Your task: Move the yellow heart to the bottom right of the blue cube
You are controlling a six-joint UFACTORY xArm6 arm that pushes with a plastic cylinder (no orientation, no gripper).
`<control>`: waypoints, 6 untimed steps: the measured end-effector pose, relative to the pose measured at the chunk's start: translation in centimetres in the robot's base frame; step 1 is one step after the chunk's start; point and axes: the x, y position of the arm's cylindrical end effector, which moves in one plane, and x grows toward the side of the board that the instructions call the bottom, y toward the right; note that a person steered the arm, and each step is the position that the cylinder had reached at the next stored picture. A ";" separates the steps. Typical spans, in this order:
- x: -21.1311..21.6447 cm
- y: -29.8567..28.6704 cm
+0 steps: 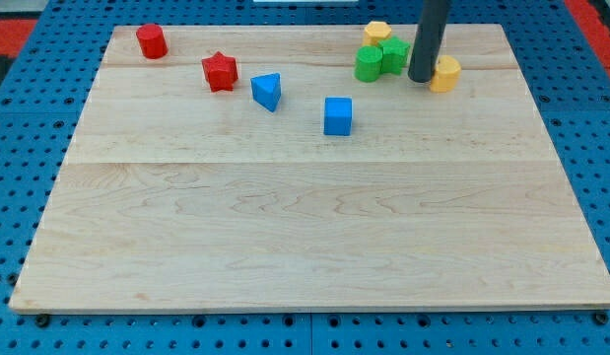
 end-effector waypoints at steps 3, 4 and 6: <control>2.7 1.6; 4.5 1.3; 5.4 -0.5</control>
